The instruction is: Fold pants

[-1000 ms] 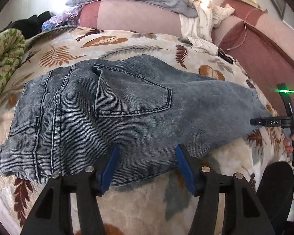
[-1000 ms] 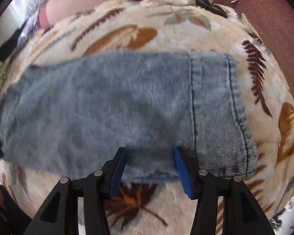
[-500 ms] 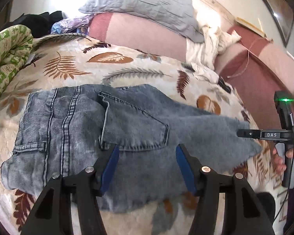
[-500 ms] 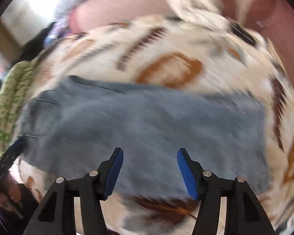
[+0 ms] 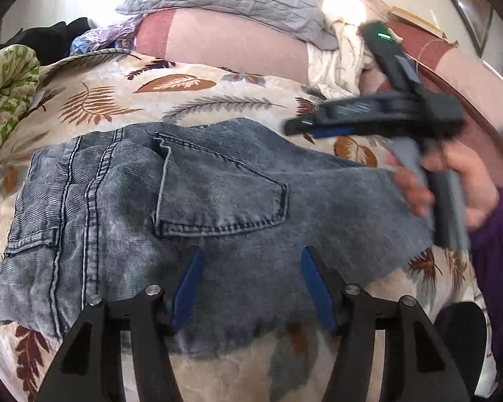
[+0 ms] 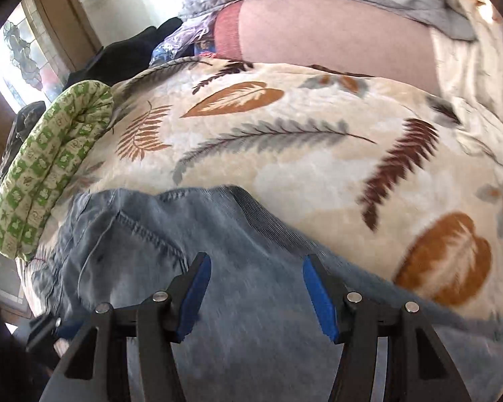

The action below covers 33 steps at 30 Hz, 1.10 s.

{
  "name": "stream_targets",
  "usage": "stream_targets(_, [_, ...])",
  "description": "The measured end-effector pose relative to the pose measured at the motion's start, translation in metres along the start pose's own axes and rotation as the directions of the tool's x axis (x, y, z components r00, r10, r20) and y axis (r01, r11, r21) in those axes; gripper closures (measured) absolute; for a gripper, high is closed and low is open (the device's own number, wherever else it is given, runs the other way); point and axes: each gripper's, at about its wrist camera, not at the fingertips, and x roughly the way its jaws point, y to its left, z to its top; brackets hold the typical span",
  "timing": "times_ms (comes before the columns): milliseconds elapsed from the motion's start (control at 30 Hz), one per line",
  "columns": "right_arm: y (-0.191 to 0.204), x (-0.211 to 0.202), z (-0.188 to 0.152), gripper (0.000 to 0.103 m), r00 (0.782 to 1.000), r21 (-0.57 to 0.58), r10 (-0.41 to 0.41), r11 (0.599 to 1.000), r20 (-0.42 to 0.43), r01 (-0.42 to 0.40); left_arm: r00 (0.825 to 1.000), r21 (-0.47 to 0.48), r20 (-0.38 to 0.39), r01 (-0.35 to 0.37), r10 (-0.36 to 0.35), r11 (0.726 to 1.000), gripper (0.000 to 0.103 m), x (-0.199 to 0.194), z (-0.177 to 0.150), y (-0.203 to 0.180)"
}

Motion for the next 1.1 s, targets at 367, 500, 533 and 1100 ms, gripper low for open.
stream_targets(367, [0.023, 0.044, 0.024, 0.042, 0.999, -0.128, 0.022, 0.991, -0.038, -0.027, 0.998, -0.014, -0.058, -0.007, 0.007, 1.000, 0.042, 0.000, -0.007, 0.004])
stream_targets(500, [0.028, 0.061, 0.026, 0.051, 0.994, -0.148, 0.053, 0.987, -0.092, -0.066, 0.997, -0.007, -0.075, -0.016, 0.015, 1.000, 0.042, 0.004, -0.009, 0.005])
stream_targets(533, [0.030, 0.063, 0.025, 0.060, 0.993, -0.160, 0.061, 0.984, -0.105, -0.077, 0.997, -0.003, -0.076, -0.018, 0.018, 1.000, 0.042, 0.005, -0.009, 0.006])
stream_targets(1100, [0.021, 0.086, 0.040, 0.100, 0.998, -0.111, -0.012, 0.994, -0.054, 0.006, 0.994, 0.069, -0.078, -0.074, 0.079, 0.995, 0.042, 0.013, -0.012, -0.001])
